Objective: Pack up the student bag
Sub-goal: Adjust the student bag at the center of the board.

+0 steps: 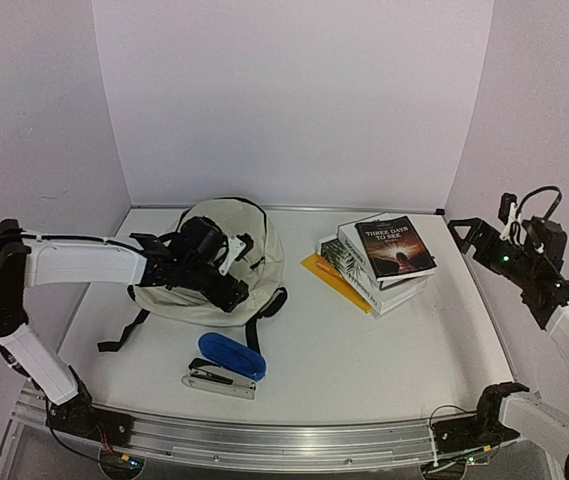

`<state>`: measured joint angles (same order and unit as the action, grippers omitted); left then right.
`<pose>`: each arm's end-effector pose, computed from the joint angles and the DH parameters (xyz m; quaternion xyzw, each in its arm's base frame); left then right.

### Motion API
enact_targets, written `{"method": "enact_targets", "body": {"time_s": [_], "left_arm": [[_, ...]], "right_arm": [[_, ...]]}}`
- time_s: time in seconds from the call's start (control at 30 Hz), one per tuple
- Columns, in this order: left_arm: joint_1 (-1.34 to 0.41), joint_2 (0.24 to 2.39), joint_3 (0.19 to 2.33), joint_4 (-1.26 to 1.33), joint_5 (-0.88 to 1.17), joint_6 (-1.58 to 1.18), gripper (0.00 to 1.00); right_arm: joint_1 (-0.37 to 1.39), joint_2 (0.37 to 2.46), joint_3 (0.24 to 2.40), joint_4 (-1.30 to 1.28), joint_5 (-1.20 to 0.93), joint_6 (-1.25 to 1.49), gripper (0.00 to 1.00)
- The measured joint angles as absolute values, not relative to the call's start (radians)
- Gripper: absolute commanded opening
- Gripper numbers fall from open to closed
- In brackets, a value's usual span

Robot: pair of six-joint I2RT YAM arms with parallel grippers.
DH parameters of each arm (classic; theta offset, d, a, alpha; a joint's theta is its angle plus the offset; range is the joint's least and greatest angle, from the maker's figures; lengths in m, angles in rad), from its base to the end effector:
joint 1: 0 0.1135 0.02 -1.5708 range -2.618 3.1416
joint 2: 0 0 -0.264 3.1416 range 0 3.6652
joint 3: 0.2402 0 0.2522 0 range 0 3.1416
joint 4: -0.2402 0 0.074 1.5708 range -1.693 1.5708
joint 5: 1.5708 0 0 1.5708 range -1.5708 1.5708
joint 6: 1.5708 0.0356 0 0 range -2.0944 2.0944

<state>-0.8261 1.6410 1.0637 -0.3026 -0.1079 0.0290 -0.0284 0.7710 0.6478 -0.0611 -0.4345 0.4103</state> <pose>0.2375 -0.2520 0.2091 0.3730 0.8625 -0.0845 0.3313 0.1860 0.0097 0.3074 0.0290 0.7631 0.2812 0.5812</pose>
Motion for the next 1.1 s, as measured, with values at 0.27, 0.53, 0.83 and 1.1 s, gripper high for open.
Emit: {"method": "enact_targets", "body": {"time_s": [0.27, 0.53, 0.83, 1.1], "left_arm": [[-0.689, 1.391, 1.041, -0.327, -0.101, -0.361, 1.00], [-0.408, 1.172, 0.860, -0.389, -0.010, -0.667, 1.00], [-0.103, 1.218, 0.810, -0.424, 0.171, -0.685, 1.00], [-0.010, 1.506, 1.013, -0.429, 0.216, -0.503, 1.00]], "right_arm": [[0.115, 0.883, 0.799, -0.150, -0.328, 0.388, 0.96], [0.441, 1.128, 0.934, -0.163, -0.113, 0.403, 0.93], [0.747, 1.474, 1.125, -0.092, 0.004, 0.478, 0.96], [0.967, 1.802, 1.330, -0.039, 0.033, 0.536, 0.89]]}}
